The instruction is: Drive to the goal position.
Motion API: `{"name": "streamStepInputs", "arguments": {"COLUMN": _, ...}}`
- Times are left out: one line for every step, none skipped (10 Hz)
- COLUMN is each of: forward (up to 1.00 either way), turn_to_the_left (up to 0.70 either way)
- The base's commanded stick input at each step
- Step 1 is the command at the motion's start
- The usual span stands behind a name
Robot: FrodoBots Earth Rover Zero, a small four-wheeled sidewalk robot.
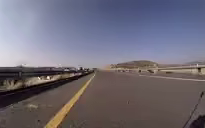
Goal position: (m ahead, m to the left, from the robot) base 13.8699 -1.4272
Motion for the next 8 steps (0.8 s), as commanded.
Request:
{"name": "streamStepInputs", "arguments": {"forward": 0.85, "turn_to_the_left": 0.0}}
{"name": "streamStepInputs", "arguments": {"forward": 0.85, "turn_to_the_left": 0.0}}
{"name": "streamStepInputs", "arguments": {"forward": 0.85, "turn_to_the_left": 0.0}}
{"name": "streamStepInputs", "arguments": {"forward": 0.85, "turn_to_the_left": 0.0}}
{"name": "streamStepInputs", "arguments": {"forward": 0.85, "turn_to_the_left": 0.0}}
{"name": "streamStepInputs", "arguments": {"forward": 0.85, "turn_to_the_left": 0.0}}
{"name": "streamStepInputs", "arguments": {"forward": 0.85, "turn_to_the_left": 0.0}}
{"name": "streamStepInputs", "arguments": {"forward": 0.85, "turn_to_the_left": 0.0}}
